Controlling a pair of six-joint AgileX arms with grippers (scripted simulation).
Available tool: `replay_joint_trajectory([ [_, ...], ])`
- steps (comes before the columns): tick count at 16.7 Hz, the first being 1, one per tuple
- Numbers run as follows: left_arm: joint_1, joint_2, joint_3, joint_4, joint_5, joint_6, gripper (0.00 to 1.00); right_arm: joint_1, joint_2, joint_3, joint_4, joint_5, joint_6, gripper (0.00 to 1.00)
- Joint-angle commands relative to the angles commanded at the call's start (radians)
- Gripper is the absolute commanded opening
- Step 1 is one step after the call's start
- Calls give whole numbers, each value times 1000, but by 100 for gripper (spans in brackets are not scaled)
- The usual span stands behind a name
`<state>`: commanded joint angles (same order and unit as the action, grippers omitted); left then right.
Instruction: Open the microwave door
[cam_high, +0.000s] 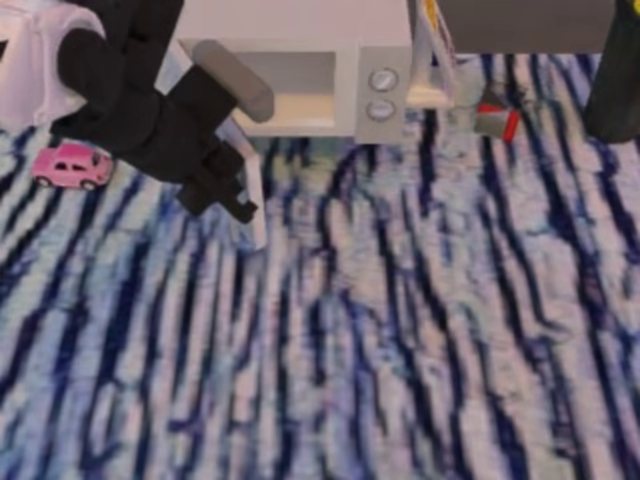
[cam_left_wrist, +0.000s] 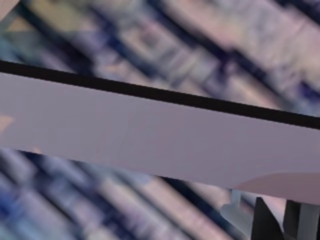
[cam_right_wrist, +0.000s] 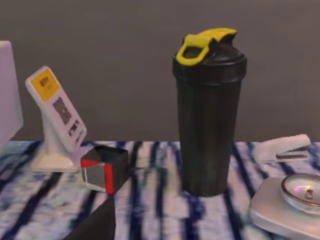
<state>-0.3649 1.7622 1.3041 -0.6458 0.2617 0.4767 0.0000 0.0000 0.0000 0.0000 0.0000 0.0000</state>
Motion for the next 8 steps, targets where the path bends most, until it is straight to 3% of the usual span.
replay_joint_trajectory([
  [8, 51, -3, -5, -46, 60, 132, 0, 0, 0, 0, 0, 0, 0, 100],
])
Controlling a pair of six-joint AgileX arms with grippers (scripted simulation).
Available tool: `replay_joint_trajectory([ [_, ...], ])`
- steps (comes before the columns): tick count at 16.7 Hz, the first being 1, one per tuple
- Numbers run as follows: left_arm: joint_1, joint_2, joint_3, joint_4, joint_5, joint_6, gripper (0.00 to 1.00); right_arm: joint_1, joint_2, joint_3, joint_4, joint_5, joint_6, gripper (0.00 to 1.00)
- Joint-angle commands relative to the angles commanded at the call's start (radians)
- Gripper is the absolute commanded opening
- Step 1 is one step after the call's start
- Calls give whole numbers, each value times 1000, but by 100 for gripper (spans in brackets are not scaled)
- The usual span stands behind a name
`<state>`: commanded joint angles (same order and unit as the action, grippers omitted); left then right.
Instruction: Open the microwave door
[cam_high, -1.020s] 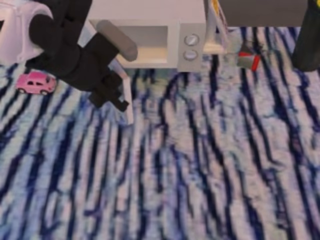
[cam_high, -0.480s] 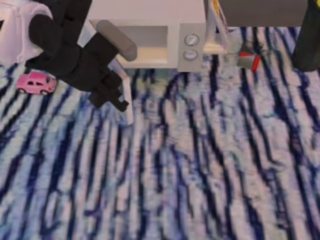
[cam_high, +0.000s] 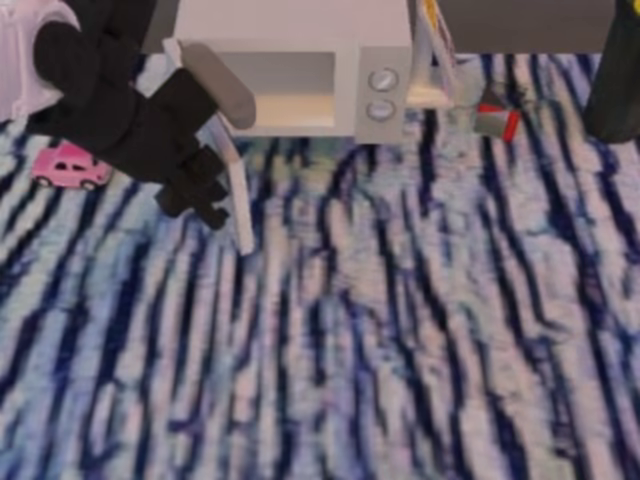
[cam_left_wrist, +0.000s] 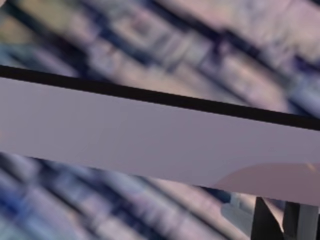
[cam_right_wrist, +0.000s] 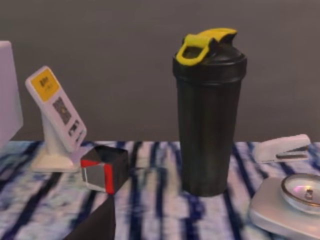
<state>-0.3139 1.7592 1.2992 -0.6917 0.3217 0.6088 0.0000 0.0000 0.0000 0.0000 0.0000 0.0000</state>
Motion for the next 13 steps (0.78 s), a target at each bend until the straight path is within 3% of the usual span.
replay_joint_trajectory([
  [4, 31, -9, -2, -23, 33, 77, 0, 0, 0, 0, 0, 0, 0, 100],
  [13, 32, -9, -2, -24, 34, 78, 0, 0, 0, 0, 0, 0, 0, 100],
])
